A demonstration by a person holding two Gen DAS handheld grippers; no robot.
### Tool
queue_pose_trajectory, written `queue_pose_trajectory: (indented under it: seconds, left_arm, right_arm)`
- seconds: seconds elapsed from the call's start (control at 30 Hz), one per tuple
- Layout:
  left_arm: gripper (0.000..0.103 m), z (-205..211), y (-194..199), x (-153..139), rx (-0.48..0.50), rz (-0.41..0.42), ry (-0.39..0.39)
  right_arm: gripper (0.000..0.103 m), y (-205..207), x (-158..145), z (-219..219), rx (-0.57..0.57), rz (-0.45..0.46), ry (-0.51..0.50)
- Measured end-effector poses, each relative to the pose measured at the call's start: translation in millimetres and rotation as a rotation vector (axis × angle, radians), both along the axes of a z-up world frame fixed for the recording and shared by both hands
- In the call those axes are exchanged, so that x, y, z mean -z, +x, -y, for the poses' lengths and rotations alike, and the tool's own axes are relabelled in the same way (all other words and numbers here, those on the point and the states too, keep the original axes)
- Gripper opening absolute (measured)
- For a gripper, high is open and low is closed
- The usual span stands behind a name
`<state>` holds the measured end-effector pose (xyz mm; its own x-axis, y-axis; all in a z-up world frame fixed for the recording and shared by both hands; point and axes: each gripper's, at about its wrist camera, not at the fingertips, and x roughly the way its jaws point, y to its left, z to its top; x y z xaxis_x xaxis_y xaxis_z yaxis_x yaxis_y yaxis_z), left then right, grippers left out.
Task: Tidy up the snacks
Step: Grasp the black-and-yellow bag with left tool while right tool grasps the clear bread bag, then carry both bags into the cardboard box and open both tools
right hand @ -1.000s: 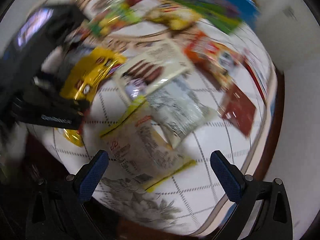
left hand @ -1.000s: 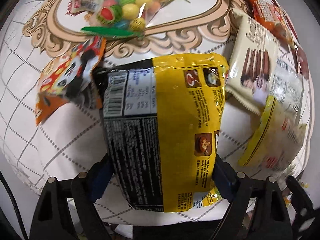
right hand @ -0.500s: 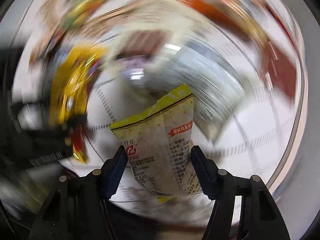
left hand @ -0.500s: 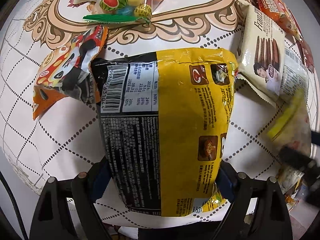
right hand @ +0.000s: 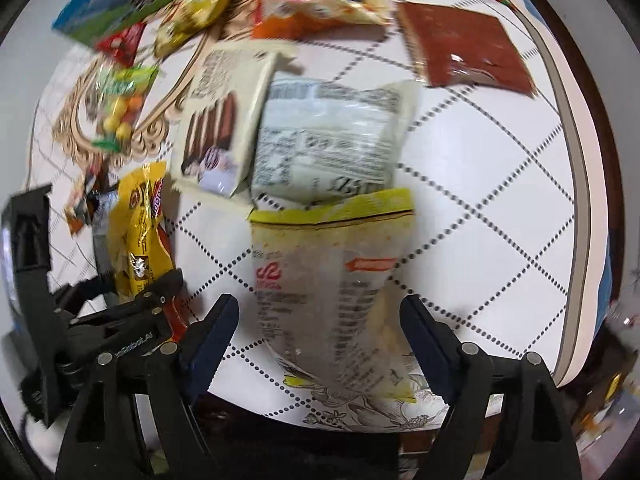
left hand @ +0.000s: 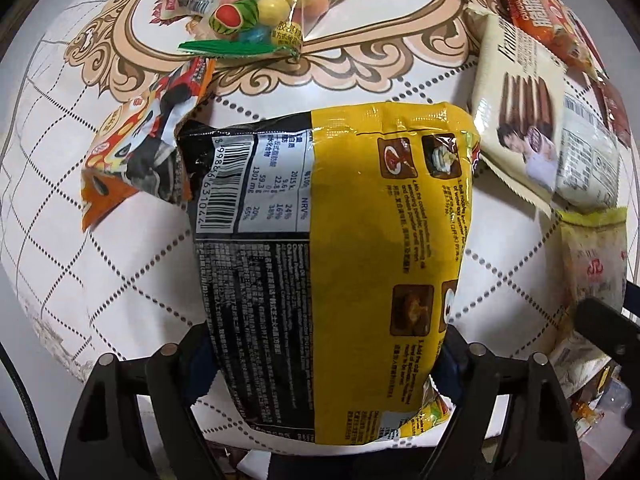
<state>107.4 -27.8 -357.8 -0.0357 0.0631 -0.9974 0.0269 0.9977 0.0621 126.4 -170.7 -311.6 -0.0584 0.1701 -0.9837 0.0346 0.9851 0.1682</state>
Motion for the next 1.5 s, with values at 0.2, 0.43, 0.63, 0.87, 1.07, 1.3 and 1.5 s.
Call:
queue_pose_trajectory:
  seconds: [0.2,0.43,0.63,0.87,1.07,1.3,1.5]
  left_arm:
    - [0.085,-2,-9,-9,0.015,0.027,-0.004]
    - [0.085,-6,-18,-29,0.04,0.086,-0.058]
    - [0.085,-21,-17,-58,0.056,0.15,-0.109]
    - [0.085,-37,10,-109,0.046,0.234,-0.167]
    - [0.085,-35,83,-161,0.03,0.296,-0.204]
    - [0.085,-42,209,-199,-0.01,0.348,-0.191]
    - [0.085,-53,324,-189,-0.048,0.32,-0.158]
  right_arm:
    - [0.056,6,19,-23,0.018,0.005,-0.109]
    - [0.041,-17,-13,3,0.099,0.068,-0.068]
    - [0.041,-28,-57,-6,0.146,0.156,0.0]
    - [0.041,-22,-124,-13,0.148,0.278,0.116]
    - [0.041,49,-163,-21,0.122,0.349,0.194]
    - [0.041,174,-192,-22,0.098,0.407,0.226]
    - [0.041,299,-175,-32,0.072,0.394,0.217]
